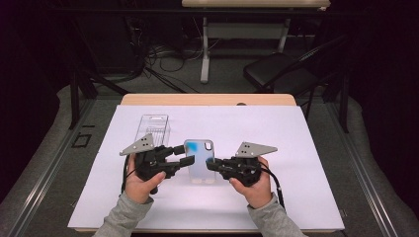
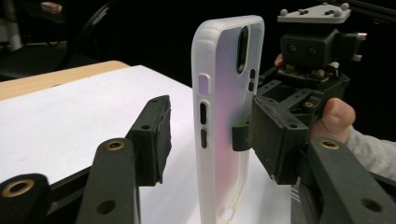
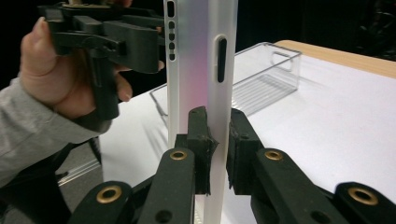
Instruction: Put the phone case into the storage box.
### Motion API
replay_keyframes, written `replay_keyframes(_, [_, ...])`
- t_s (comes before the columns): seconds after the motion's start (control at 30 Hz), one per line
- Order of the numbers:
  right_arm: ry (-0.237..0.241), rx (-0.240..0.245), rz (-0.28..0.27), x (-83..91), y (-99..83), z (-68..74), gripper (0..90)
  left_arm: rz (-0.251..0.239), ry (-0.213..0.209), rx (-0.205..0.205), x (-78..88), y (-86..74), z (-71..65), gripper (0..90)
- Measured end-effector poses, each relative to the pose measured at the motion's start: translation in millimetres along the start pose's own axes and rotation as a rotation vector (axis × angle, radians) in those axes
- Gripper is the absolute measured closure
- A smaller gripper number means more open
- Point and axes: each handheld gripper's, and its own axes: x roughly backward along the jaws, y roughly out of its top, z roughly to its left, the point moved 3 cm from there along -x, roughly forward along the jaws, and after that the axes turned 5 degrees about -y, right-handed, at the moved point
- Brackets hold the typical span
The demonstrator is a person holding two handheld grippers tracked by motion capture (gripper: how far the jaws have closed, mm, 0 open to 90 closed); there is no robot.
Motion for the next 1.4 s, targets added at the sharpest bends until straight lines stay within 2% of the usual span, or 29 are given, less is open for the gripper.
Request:
replay_keyframes(0.17, [-0.058, 0.008, -0.002, -0.7, -0.9, -1.8, 82.1, 0.018, 0.057, 0.011, -0.6, -0.7, 0.8, 45.7])
replay_keyframes(0.27, [-0.09, 0.009, -0.001, -1.0, -1.8, -2.6, 82.2, 0.028, 0.105, 0.015, -0.2, -0.9, 1.2, 45.1])
replay_keyframes(0.4, [-0.133, 0.019, 0.009, -1.6, -3.0, -2.8, 82.1, 0.043, 0.172, -0.01, -0.7, -1.0, -1.1, 45.3])
replay_keyframes(0.47, [-0.151, 0.023, 0.008, -2.3, -3.6, -3.3, 82.1, 0.053, 0.186, -0.017, -0.7, -0.8, -2.4, 45.4])
replay_keyframes(0.6, [-0.191, 0.024, 0.006, -2.8, -4.5, -3.5, 82.1, 0.062, 0.2, -0.017, -1.4, -0.8, -5.3, 47.4])
replay_keyframes(1.07, [-0.238, 0.006, -0.001, -2.9, -6.2, -5.6, 82.1, 0.048, 0.229, 0.007, 0.2, -1.2, -5.5, 47.0])
replay_keyframes(1.27, [-0.282, 0.042, 0.008, -6.6, -8.4, -0.8, 82.1, 0.04, 0.233, 0.024, 0.2, -2.0, -7.4, 53.0])
replay_keyframes(1.4, [-0.311, 0.059, 0.011, -9.6, -10.2, 4.4, 82.1, 0.04, 0.264, 0.018, 0.0, -2.3, -8.5, 55.8])
